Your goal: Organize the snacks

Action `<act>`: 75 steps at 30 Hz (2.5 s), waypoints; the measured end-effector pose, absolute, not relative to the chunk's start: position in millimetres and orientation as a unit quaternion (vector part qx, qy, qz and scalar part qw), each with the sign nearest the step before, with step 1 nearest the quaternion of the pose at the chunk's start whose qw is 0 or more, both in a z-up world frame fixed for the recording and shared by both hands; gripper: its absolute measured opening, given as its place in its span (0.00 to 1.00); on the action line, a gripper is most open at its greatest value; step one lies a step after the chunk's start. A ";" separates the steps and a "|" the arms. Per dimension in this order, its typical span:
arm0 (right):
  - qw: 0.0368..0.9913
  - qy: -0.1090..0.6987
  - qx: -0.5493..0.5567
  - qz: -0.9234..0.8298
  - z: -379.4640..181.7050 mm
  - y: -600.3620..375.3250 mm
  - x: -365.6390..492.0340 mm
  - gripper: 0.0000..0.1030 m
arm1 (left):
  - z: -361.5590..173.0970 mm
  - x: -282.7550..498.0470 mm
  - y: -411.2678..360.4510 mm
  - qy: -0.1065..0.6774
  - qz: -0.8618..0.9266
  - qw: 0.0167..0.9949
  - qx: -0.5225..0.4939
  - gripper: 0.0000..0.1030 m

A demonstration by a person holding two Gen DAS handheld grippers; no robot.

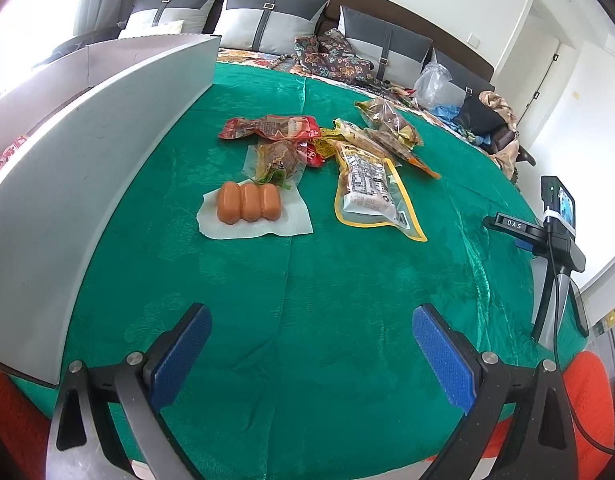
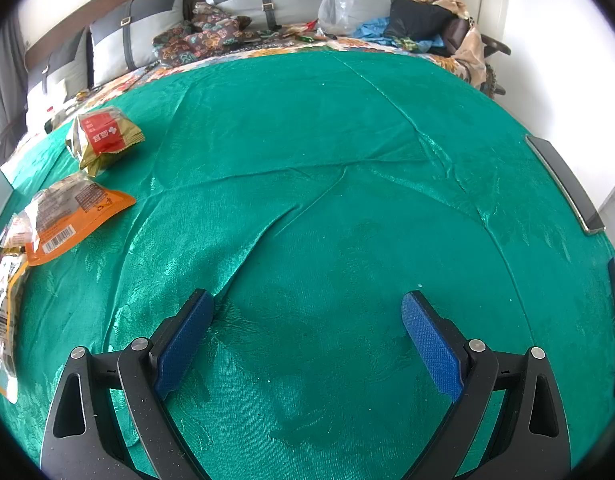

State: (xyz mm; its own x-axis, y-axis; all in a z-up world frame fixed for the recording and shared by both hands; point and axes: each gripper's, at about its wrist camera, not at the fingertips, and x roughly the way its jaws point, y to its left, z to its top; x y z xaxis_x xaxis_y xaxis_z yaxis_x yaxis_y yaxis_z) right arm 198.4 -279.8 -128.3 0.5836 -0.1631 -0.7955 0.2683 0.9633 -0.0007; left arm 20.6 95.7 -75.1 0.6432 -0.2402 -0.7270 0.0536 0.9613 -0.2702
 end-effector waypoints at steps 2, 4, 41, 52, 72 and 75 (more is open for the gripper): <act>0.888 0.440 0.060 -0.122 -128.2 -279.7 198.2 0.94 | -75.0 20.5 95.9 0.414 -0.083 0.899 -0.114 0.97; 0.888 0.440 0.060 -0.122 -128.1 -279.6 198.0 0.94 | -74.1 20.2 96.7 0.412 -0.084 0.900 -0.115 0.97; 0.888 0.440 0.060 -0.122 -128.3 -279.9 198.5 0.94 | -72.5 18.8 100.9 0.410 -0.078 0.900 -0.124 0.97; 0.888 0.440 0.060 -0.122 -128.4 -280.0 198.6 0.94 | -74.3 19.7 100.9 0.411 -0.078 0.900 -0.123 0.97; 0.888 0.440 0.060 -0.122 -128.6 -280.5 199.2 0.94 | -74.9 20.0 100.4 0.412 -0.077 0.899 -0.125 0.97; 0.888 0.440 0.060 -0.122 -128.3 -280.0 198.5 0.94 | -73.9 20.1 100.6 0.411 -0.077 0.899 -0.126 0.97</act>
State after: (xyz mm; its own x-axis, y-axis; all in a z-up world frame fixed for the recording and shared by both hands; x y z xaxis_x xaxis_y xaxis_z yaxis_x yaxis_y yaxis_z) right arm 198.5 -280.0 -128.3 0.5830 -0.1635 -0.7958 0.2695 0.9630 -0.0004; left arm 20.1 100.6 -73.9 0.6498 -0.2417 -0.7206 0.0342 0.9564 -0.2900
